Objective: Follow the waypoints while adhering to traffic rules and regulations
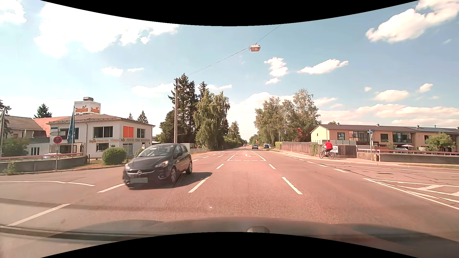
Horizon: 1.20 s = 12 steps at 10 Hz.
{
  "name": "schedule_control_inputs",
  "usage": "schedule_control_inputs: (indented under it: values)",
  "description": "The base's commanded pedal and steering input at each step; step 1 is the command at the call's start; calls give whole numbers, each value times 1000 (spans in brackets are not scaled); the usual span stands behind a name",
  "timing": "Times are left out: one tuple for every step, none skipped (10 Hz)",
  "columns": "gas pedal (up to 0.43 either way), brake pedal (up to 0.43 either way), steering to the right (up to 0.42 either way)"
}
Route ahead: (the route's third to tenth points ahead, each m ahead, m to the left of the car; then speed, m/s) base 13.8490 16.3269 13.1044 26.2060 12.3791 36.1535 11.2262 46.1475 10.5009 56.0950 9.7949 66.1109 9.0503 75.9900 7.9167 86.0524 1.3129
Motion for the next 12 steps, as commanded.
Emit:
schedule_control_inputs:
  values:
    - [59,0,-54]
    - [59,0,-61]
    - [59,0,-67]
    - [59,0,-81]
    - [59,0,-98]
    - [59,0,-111]
    - [67,0,-132]
    - [67,0,-154]
    - [67,0,-184]
    - [67,0,-216]
    - [67,0,-239]
    - [67,0,-263]
